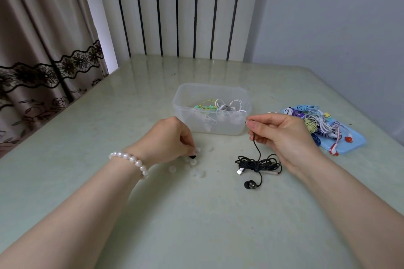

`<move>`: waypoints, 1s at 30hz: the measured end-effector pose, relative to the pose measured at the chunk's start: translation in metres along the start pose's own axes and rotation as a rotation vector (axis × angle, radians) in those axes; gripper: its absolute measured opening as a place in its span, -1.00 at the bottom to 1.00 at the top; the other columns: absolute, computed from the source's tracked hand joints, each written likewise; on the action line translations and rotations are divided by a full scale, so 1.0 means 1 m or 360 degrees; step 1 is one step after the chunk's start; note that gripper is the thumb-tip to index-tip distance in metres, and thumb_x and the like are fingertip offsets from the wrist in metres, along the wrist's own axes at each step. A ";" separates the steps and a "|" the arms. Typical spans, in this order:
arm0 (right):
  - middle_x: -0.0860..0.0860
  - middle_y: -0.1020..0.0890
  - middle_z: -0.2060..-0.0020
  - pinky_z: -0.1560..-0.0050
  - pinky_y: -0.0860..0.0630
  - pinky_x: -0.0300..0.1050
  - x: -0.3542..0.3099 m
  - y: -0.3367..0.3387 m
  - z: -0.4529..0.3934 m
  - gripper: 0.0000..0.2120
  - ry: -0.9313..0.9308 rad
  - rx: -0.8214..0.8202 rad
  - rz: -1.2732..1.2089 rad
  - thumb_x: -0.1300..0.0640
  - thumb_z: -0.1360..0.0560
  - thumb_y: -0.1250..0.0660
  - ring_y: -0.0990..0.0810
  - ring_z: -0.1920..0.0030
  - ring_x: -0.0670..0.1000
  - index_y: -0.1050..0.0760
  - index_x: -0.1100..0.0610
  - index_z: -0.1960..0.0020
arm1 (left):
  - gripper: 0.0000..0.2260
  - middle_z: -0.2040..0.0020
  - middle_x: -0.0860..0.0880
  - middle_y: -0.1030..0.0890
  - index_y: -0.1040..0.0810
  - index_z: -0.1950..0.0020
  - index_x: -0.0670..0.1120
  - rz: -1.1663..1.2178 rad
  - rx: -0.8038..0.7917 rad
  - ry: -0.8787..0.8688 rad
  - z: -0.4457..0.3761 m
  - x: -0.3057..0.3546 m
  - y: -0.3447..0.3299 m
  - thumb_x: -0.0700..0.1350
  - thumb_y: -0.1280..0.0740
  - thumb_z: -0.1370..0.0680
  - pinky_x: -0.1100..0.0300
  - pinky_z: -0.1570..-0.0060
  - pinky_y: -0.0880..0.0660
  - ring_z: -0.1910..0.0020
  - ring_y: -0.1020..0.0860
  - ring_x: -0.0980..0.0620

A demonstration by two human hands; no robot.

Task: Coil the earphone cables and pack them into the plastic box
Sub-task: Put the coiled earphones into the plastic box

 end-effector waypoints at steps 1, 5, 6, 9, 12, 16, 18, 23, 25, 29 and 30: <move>-0.01 -0.61 0.49 0.34 -0.51 -0.33 0.000 0.000 0.000 -0.86 0.0007 -0.0001 0.0002 0.26 -0.26 -0.42 -0.54 0.45 -0.07 -0.59 0.21 0.18 | -0.96 0.42 0.10 -0.56 -0.66 0.28 -0.07 -0.0005 -0.0005 -0.0008 0.000 0.001 0.000 -0.16 -0.49 -0.36 0.49 0.48 -0.33 0.53 -0.45 0.37; -0.01 -0.61 0.49 0.35 -0.51 -0.34 -0.001 0.001 0.001 -0.87 0.0036 0.0000 0.0033 0.30 -0.29 -0.42 -0.55 0.45 -0.09 -0.59 0.23 0.16 | -0.98 0.35 0.06 -0.58 -0.70 0.23 -0.07 -0.0031 -0.0029 -0.0034 0.002 0.002 0.001 -0.16 -0.49 -0.36 0.48 0.44 -0.35 0.46 -0.46 0.38; -0.02 -0.61 0.48 0.34 -0.51 -0.35 -0.001 0.001 0.001 -0.88 0.0047 0.0000 0.0063 0.32 -0.30 -0.42 -0.55 0.45 -0.09 -0.59 0.23 0.16 | -0.96 0.34 0.06 -0.58 -0.71 0.22 -0.06 -0.0051 -0.0039 -0.0044 0.002 0.003 0.001 -0.16 -0.48 -0.36 0.49 0.44 -0.35 0.45 -0.46 0.38; 0.00 -0.62 0.46 0.29 -0.54 -0.35 -0.002 -0.001 0.003 -0.87 0.0083 -0.0012 0.0151 0.35 -0.31 -0.42 -0.56 0.45 -0.09 -0.60 0.21 0.16 | -0.91 0.35 0.12 -0.54 -0.71 0.17 -0.02 -0.0123 -0.0058 -0.0076 0.006 0.007 0.001 -0.15 -0.49 -0.35 0.52 0.40 -0.34 0.40 -0.47 0.30; -0.05 -0.63 0.47 0.26 -0.54 -0.38 -0.003 -0.002 0.004 -0.85 0.0098 -0.0022 0.0174 0.37 -0.32 -0.41 -0.56 0.45 -0.12 -0.60 0.19 0.15 | -0.90 0.33 0.12 -0.54 -0.70 0.16 -0.02 -0.0139 -0.0065 -0.0089 0.007 0.009 0.002 -0.16 -0.48 -0.36 0.53 0.39 -0.32 0.38 -0.46 0.29; -0.04 -0.63 0.45 0.25 -0.54 -0.39 -0.004 -0.004 0.006 -0.85 0.0083 -0.0059 0.0176 0.37 -0.35 -0.39 -0.57 0.43 -0.14 -0.60 0.16 0.16 | -0.93 0.37 0.05 -0.57 -0.66 0.24 -0.05 -0.0029 0.0030 -0.0114 0.007 0.011 0.010 -0.21 -0.44 -0.40 0.48 0.47 -0.36 0.46 -0.49 0.25; -0.03 -0.63 0.45 0.23 -0.53 -0.33 -0.003 -0.006 0.008 -0.87 0.0037 -0.0109 0.0138 0.33 -0.32 -0.40 -0.59 0.41 -0.12 -0.59 0.15 0.18 | -0.90 0.37 0.00 -0.61 -0.61 0.28 -0.05 0.0093 0.0135 -0.0097 0.006 0.009 0.015 -0.22 -0.42 -0.43 0.24 0.44 -0.54 0.42 -0.59 0.03; 0.06 -0.66 0.41 0.25 -0.56 -0.26 -0.004 -0.013 0.014 -0.80 -0.0081 -0.0285 -0.0026 0.22 -0.15 -0.39 -0.65 0.37 -0.01 -0.54 0.21 0.22 | -0.89 0.37 -0.07 -0.64 -0.56 0.29 -0.17 0.0893 0.0300 0.0027 0.009 0.013 0.014 -0.30 -0.43 -0.41 0.19 0.30 -0.60 0.39 -0.63 0.06; 0.08 -0.65 0.43 0.28 -0.58 -0.26 -0.005 -0.016 0.016 -0.77 -0.0092 -0.0337 -0.0043 0.26 -0.13 -0.40 -0.64 0.41 0.00 -0.52 0.23 0.22 | -0.93 0.39 -0.10 -0.63 -0.57 0.27 -0.25 0.1431 0.0199 0.0074 0.013 0.024 0.000 -0.37 -0.41 -0.38 0.30 0.34 -0.57 0.42 -0.61 0.11; 0.07 -0.64 0.45 0.33 -0.55 -0.30 -0.007 -0.020 0.018 -0.74 -0.0018 -0.0363 0.0034 0.25 -0.10 -0.43 -0.60 0.46 -0.01 -0.51 0.21 0.22 | -0.94 0.36 -0.15 -0.65 -0.59 0.21 -0.31 0.2058 -0.0067 0.0253 0.017 0.036 -0.031 -0.40 -0.33 -0.39 0.32 0.32 -0.57 0.38 -0.62 0.06; 0.07 -0.65 0.44 0.33 -0.54 -0.29 -0.007 -0.021 0.018 -0.74 -0.0008 -0.0374 0.0047 0.24 -0.10 -0.44 -0.59 0.46 -0.01 -0.52 0.21 0.22 | -0.92 0.34 -0.16 -0.65 -0.59 0.18 -0.32 0.2154 -0.0108 0.0302 0.017 0.037 -0.036 -0.42 -0.30 -0.41 0.31 0.31 -0.58 0.36 -0.64 0.04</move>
Point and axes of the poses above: each hand's wrist, its own z-axis away from the middle knuckle, its own y-axis out of the back of the hand, x = y × z, the point moved 7 cm from there along -z, towards the middle knuckle
